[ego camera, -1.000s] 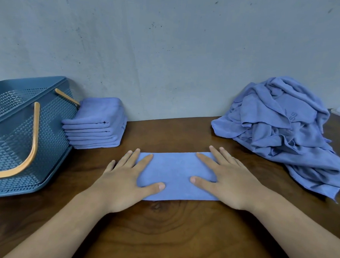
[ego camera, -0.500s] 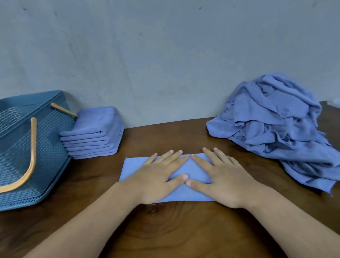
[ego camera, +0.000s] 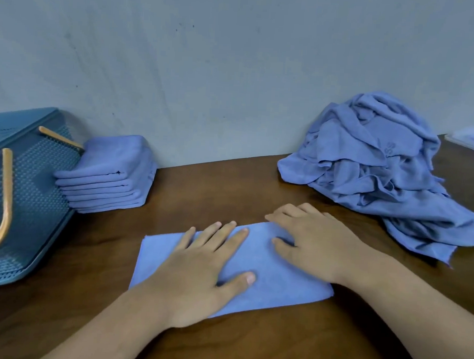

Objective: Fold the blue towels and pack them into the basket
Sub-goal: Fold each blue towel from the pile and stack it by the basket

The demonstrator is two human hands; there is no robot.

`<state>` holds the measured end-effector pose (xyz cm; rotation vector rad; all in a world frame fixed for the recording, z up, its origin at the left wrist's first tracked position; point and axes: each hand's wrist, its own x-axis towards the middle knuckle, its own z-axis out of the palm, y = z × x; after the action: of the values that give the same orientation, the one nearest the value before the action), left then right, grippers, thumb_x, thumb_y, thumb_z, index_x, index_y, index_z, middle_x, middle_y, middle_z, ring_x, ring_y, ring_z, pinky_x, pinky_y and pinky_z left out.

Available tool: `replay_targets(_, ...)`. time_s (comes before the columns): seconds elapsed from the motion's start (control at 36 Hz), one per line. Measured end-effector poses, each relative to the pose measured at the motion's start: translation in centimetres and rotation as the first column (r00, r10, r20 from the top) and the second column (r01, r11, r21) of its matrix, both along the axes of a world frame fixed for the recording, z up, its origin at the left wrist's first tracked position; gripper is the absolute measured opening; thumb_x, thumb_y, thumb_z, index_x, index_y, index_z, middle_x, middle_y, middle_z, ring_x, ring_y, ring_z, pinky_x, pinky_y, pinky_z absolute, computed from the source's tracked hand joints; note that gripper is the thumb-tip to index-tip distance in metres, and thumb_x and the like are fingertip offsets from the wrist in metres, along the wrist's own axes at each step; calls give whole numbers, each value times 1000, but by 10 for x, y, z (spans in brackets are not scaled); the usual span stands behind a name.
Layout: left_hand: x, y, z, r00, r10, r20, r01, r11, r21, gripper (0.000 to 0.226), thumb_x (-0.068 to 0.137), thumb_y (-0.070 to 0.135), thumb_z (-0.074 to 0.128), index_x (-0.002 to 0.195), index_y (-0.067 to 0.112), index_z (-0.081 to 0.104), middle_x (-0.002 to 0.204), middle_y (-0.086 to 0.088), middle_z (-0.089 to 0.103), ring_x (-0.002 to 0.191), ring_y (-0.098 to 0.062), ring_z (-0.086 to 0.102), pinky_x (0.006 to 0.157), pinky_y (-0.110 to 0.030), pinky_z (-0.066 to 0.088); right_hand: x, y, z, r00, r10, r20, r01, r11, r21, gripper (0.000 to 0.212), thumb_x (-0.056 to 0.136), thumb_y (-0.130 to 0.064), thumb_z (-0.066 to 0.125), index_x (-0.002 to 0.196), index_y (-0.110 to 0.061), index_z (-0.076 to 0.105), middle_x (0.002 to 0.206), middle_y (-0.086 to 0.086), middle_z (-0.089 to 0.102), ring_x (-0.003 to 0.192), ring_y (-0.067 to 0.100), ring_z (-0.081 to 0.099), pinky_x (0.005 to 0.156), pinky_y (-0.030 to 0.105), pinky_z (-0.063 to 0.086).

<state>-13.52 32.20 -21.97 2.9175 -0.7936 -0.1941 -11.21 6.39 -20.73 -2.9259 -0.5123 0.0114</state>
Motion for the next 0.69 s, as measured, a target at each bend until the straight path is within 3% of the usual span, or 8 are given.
replay_targets(0.08, 1, 0, 0, 1000, -6, 7, 6, 1000, 13, 81, 96, 86, 17, 162, 53, -15, 171, 28, -19, 157, 2, -21, 132, -44, -5, 6, 5, -2, 995, -51, 83, 51, 999, 2, 35, 97, -54, 46, 127, -38, 54, 120, -17, 47, 108, 10, 43, 85, 34, 43)
replay_targets(0.17, 2, -1, 1, 1000, -5, 15, 4, 1000, 29, 85, 94, 88, 19, 162, 52, -15, 172, 26, -19, 158, -1, -19, 132, -44, -4, 12, 9, 4, 991, -108, 73, 111, 994, -26, 27, 88, -57, 52, 104, -35, 51, 103, -13, 47, 98, 12, 42, 80, 35, 40)
replay_targets(0.28, 5, 0, 1, 1000, -13, 25, 12, 999, 39, 90, 90, 93, 20, 163, 51, -13, 173, 24, -14, 160, -3, -14, 131, -45, 0, 18, 14, 8, 990, -140, 14, 140, 986, -85, 26, 84, -59, 55, 91, -35, 48, 97, -10, 52, 97, 16, 42, 81, 36, 36)
replay_targets(0.39, 7, 4, -1, 1000, -18, -5, 18, 1000, 4, 93, 87, 95, 22, 163, 53, -13, 171, 28, -18, 157, 0, -23, 131, -47, -5, 18, 15, 10, 987, -160, -28, 159, 987, -36, 27, 82, -57, 61, 82, -33, 48, 92, -10, 54, 97, 17, 45, 77, 34, 33)
replay_targets(0.47, 7, 4, -1, 1000, -23, -13, 22, 1000, -7, 93, 87, 96, 21, 163, 53, -13, 170, 28, -21, 155, 2, -27, 131, -49, -7, 16, 15, 12, 983, -177, -50, 181, 979, 93, 25, 80, -48, 67, 79, -29, 51, 82, -9, 59, 88, 15, 51, 67, 31, 33)
replay_targets(0.56, 7, 4, -2, 1000, -23, -20, 23, 1000, -10, 94, 87, 95, 21, 163, 53, -13, 170, 28, -21, 155, 2, -27, 131, -50, -8, 14, 15, 16, 967, -183, -176, 233, 916, 326, 20, 77, -34, 72, 82, -26, 55, 74, -8, 62, 69, 12, 55, 60, 29, 40)
replay_targets(0.69, 8, 4, -2, 999, -27, -26, 27, 1000, -15, 94, 86, 96, 20, 163, 52, -13, 171, 26, -19, 157, -1, -25, 131, -51, -7, 10, -3, 24, 939, -109, -327, 285, 779, 558, 46, 80, -16, 84, 112, -42, 62, 101, -5, 67, 80, 7, 64, 73, 28, 50)
